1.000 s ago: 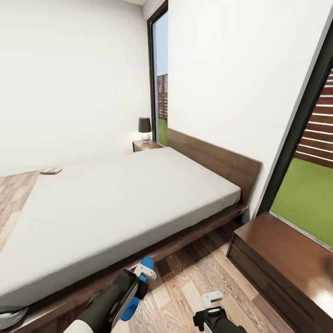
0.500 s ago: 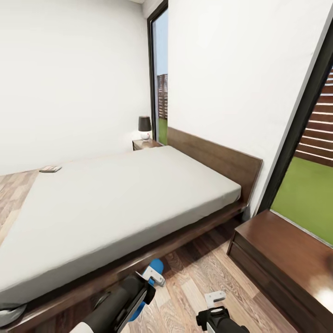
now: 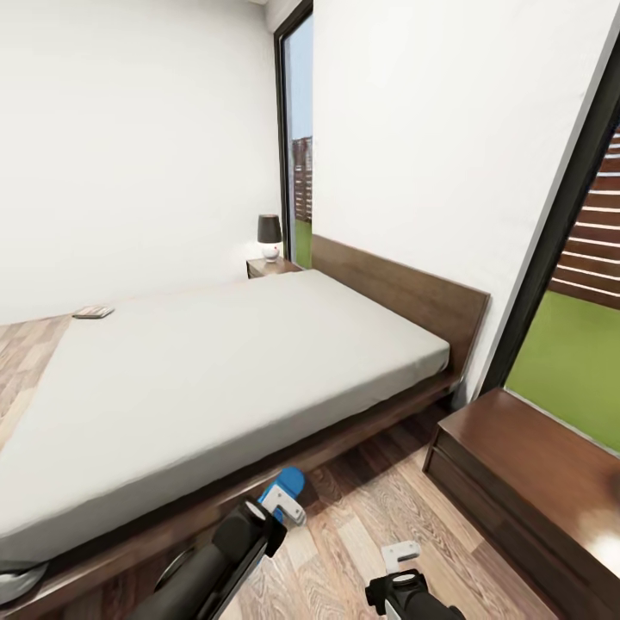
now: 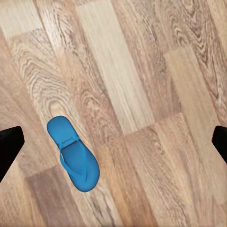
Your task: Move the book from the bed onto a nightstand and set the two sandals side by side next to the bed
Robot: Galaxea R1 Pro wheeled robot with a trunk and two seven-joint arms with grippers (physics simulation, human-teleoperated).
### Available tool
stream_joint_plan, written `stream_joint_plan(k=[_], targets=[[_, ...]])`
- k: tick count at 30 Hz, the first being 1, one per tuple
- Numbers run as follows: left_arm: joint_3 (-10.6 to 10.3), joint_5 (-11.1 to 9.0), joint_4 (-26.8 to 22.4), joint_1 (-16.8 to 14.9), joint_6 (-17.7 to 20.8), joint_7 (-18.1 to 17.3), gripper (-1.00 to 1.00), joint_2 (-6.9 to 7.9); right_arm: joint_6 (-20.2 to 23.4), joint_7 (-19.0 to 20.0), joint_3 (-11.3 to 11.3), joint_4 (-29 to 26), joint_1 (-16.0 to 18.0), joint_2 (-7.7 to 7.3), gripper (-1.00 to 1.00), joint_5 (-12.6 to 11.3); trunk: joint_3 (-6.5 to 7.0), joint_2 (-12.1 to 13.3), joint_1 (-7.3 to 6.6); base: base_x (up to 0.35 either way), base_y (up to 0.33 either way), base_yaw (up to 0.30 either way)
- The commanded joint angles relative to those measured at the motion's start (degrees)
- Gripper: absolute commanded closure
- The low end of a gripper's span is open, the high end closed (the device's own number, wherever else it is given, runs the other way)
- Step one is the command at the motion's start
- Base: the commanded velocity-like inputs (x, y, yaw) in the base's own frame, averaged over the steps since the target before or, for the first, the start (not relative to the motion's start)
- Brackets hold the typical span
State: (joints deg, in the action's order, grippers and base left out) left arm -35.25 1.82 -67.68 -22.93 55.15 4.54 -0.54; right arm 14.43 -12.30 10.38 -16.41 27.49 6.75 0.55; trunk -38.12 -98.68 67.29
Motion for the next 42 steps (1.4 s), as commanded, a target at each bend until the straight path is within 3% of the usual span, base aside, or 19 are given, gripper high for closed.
stream_joint_plan(k=[1,11,18,23,28,32,39,42], targets=[[-0.24,0.25,-0.27,0.0,0.3,0.18,1.0,0.14,0.47,-0.27,0.42,-0.11,0.02,-0.03,-1.0,0.06,-0.24,-0.44,0.22,0.0,0.0,0.0],[-1.58,0.54,-1.53,0.16,0.13,4.12,1.0,0.56,0.43,-0.27,0.5,-0.12,0.02,-0.67,-1.0,0.17,-2.04,-4.45,2.42,0.0,0.0,0.0],[-2.83,0.48,-1.41,0.18,-0.03,5.37,1.0,0.48,0.87,-0.27,0.3,-0.09,0.02,-3.06,-1.0,0.05,-3.29,-7.26,3.95,0.0,0.0,0.0],[-3.98,0.48,-1.36,0.17,-0.04,5.61,1.0,0.46,1.16,-0.27,0.22,-0.04,0.02,-3.65,-1.0,-0.07,-4.19,-9.27,5.05,0.0,0.0,0.0],[-4.48,0.53,-1.28,0.19,-0.07,5.72,1.0,0.45,2.58,-0.27,0.37,-0.06,0.04,-3.2,-1.0,-0.02,-5.09,-11.27,6.15,0.0,0.0,0.0],[-4.69,0.56,-1.24,0.21,-0.12,5.74,1.0,0.45,4.83,-0.27,1.07,-0.1,0.08,-1.76,-1.0,0.1,-5.81,-12.88,7.03,0.0,0.0,0.0],[-5.39,0.59,-1.23,0.19,-0.13,5.81,1.0,0.51,6.04,-0.27,6.11,-0.14,0.1,-0.89,-1.0,0.12,-7.06,-15.68,8.57,0.0,0.0,0.0],[-5.46,0.61,-1.23,0.19,-0.13,5.82,1.0,0.57,7.09,-0.27,6.96,-0.18,0.1,-0.47,-1.0,0.14,-7.6,-16.89,9.23,0.0,0.0,0.0]])
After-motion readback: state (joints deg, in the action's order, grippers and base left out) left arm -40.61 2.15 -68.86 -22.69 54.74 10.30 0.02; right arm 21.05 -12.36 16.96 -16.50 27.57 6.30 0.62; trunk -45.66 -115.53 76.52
